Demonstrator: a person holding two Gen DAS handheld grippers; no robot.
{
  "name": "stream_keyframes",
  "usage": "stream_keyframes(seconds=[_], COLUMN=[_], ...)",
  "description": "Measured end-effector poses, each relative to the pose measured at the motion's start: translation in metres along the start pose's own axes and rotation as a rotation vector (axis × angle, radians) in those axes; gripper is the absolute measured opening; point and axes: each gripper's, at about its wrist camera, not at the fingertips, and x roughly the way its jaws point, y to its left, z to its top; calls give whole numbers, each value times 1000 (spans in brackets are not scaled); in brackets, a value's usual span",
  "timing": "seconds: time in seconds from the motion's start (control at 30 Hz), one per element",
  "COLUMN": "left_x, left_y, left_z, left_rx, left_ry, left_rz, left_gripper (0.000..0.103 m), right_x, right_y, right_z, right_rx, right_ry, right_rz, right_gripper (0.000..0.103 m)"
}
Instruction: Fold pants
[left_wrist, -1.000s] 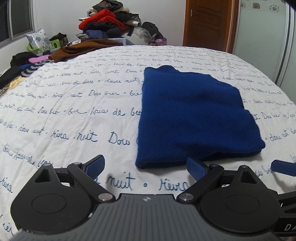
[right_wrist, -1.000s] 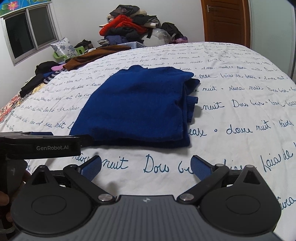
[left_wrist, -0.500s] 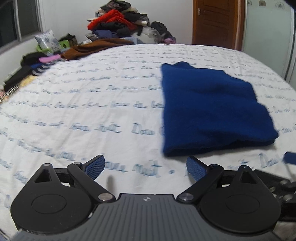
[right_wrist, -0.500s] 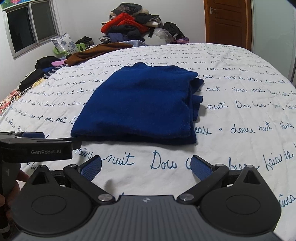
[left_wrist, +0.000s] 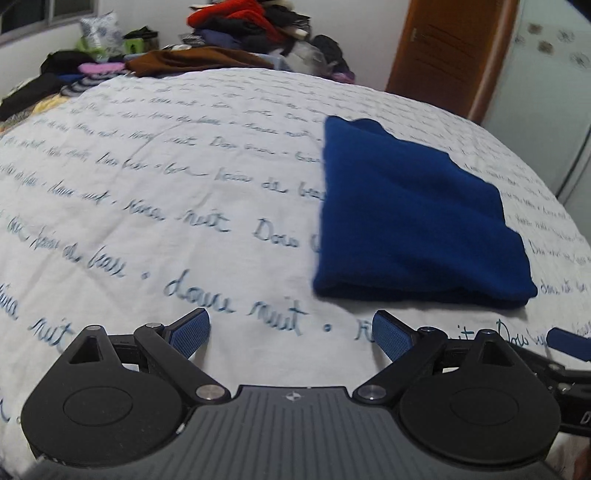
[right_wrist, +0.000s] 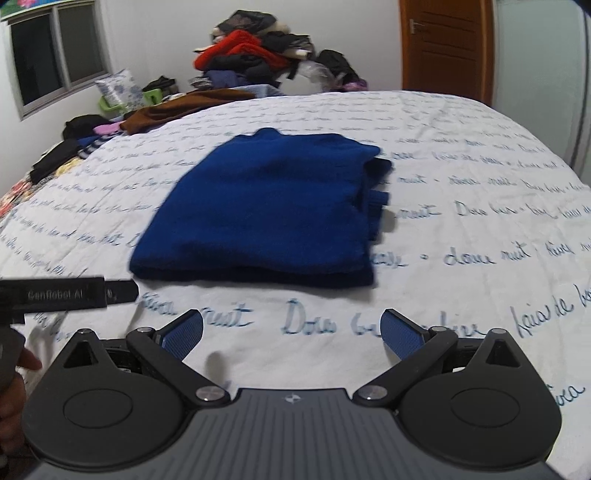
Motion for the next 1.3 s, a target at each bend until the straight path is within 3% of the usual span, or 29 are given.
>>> stream_keyframes(seconds=[0.17, 0.43, 0.83, 1.3], left_x=[11, 13, 16, 17], left_y=[-13, -19, -21, -20], left_z=[-1, -9, -16, -24], left_rx=[65, 101, 113, 114], left_ry=[-3, -26, -51, -89], left_rz=[26, 56, 81, 89], left_gripper=[95, 97, 103, 103], right_x=[6, 9, 16, 20], right_y=[-13, -6, -5, 5], right_z=[-3, -8, -14, -27], right_rx=[43, 8, -18, -69], right_ry=[16, 17, 21, -20], right_rz=[2, -7, -35, -87], right_gripper=[103, 103, 103, 103])
